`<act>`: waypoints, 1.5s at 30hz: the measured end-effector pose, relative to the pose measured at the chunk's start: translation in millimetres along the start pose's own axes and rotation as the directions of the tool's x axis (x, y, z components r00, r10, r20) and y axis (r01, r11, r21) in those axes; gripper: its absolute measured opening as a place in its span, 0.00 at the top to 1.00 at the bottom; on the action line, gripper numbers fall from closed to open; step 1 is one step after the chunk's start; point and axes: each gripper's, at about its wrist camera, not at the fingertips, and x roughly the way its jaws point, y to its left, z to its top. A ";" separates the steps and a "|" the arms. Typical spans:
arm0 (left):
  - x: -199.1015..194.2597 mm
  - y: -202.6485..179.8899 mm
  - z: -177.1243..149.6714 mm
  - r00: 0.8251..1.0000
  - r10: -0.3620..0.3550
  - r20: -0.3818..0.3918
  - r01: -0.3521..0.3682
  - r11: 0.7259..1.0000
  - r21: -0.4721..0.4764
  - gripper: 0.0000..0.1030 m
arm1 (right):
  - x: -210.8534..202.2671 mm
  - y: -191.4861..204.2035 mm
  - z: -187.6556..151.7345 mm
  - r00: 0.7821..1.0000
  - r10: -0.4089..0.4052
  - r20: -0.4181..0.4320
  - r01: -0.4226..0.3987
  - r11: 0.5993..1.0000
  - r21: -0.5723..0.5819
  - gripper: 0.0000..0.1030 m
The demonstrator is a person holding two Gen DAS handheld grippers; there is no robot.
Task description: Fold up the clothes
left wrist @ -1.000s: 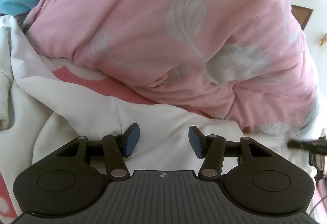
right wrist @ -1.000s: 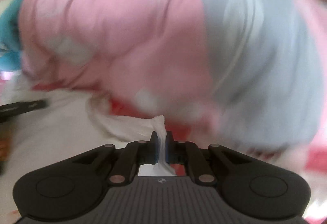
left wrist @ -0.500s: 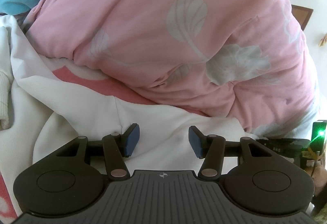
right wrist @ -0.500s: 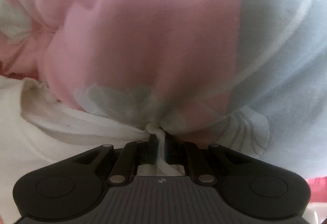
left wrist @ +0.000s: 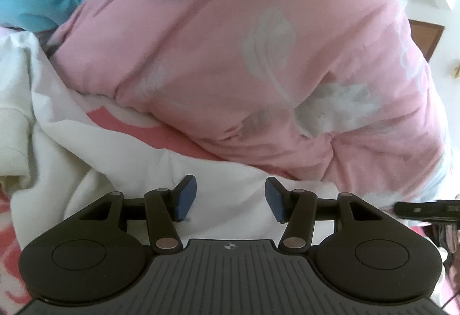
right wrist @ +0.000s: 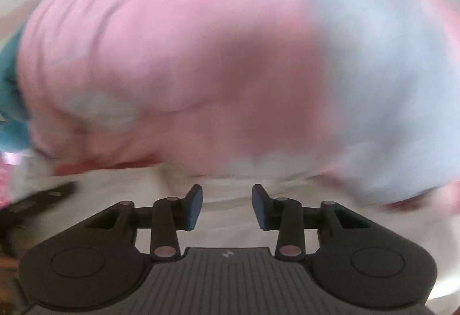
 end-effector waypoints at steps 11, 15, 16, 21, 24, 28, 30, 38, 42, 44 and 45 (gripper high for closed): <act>-3.6 1.5 2.7 0.999 0.022 0.030 -0.022 1.000 -0.015 0.49 | 143.5 30.6 13.7 0.987 -0.160 -0.033 0.159 0.987 -0.034 0.97; -7.3 2.4 2.6 0.998 0.043 0.053 -0.042 0.999 -0.026 0.49 | 119.5 27.8 16.4 0.991 -0.126 -0.048 0.128 0.991 0.039 0.95; -8.0 2.7 3.1 0.997 0.055 0.061 -0.053 0.998 -0.031 0.49 | 105.2 28.1 13.8 0.993 -0.111 -0.034 0.113 0.992 0.049 0.94; -11.6 7.1 5.4 0.991 0.108 0.085 -0.102 0.992 -0.069 0.49 | 58.1 40.1 5.9 0.998 0.055 -0.018 -0.053 0.994 0.095 0.93; -15.5 11.6 6.7 0.987 0.127 0.096 -0.119 0.989 -0.087 0.49 | 84.2 60.6 8.5 0.984 0.150 -0.094 -0.140 0.985 0.102 0.93; -15.2 16.4 9.7 0.984 0.144 0.104 -0.133 0.985 -0.109 0.49 | 151.6 74.7 12.3 0.988 0.083 -0.132 -0.071 0.993 0.097 1.00; -15.5 17.7 10.1 0.984 0.146 0.107 -0.134 0.984 -0.115 0.49 | 167.6 78.5 17.1 0.996 0.054 -0.065 -0.049 0.995 0.083 1.00; -17.4 22.0 11.5 0.981 0.152 0.118 -0.135 0.981 -0.138 0.49 | 118.1 68.8 19.5 0.996 0.088 -0.006 -0.085 0.980 0.180 0.99; -18.4 24.2 12.1 0.980 0.156 0.124 -0.137 0.979 -0.149 0.49 | 24.0 43.1 -2.1 0.992 0.107 0.061 -0.118 0.966 0.232 0.66; -19.1 25.4 12.2 0.979 0.161 0.128 -0.141 0.978 -0.154 0.49 | -22.8 21.4 -21.6 0.993 0.098 0.069 -0.113 0.962 0.250 0.65; -19.4 26.1 12.3 0.978 0.164 0.130 -0.143 0.977 -0.156 0.49 | -39.2 4.4 -30.0 0.996 0.063 0.070 -0.080 0.958 0.277 0.65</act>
